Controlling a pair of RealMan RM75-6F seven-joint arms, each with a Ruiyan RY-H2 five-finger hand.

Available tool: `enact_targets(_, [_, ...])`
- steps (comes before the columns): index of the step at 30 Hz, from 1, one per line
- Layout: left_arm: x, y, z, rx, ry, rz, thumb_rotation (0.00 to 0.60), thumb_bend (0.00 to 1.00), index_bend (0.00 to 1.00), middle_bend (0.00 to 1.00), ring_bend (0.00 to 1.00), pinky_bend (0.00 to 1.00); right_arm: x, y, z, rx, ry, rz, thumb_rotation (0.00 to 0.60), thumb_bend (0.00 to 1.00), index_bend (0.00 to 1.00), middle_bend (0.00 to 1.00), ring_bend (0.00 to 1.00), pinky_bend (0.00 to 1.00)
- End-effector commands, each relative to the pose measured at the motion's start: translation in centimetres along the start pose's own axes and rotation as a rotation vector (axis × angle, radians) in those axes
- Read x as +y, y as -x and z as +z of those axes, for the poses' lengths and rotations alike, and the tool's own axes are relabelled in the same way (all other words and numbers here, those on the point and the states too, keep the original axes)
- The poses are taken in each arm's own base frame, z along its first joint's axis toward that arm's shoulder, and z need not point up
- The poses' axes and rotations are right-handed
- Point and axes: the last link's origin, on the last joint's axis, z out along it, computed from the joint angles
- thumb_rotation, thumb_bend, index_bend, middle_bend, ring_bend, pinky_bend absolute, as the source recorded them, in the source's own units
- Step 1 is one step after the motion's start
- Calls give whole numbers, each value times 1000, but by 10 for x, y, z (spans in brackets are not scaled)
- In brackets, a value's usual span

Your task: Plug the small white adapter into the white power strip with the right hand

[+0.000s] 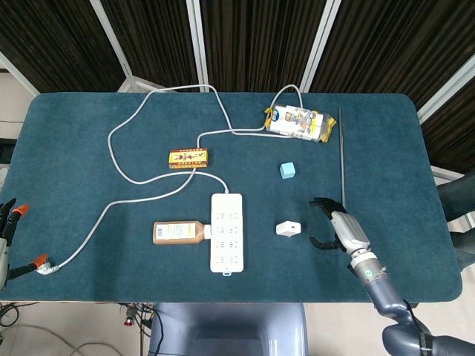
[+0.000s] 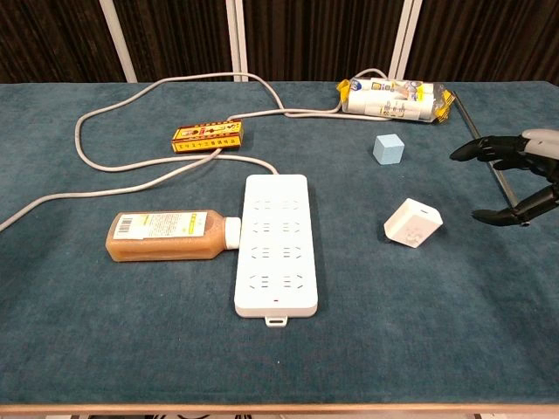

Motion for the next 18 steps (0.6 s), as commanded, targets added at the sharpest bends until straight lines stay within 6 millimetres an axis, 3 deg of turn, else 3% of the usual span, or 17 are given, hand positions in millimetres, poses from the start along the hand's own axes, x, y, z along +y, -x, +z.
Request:
enact_targets(1, [0,0,0,1,-1,0,600,91,143,0,0,0,-1,5,8,-8,2,-1,600,362,201,183,76,0])
enact_targets(8, [0,1,0,-6,-2,6,600,91,162,0,0,0,-1,12,15,-20,12,-9,600,362,235,248,99,0])
enact_targets(18, [1,1,0,-7,-2,9,600,90,165,0,0,0,-9,24,21,-43,5,-11,600,362,265,262,111,0])
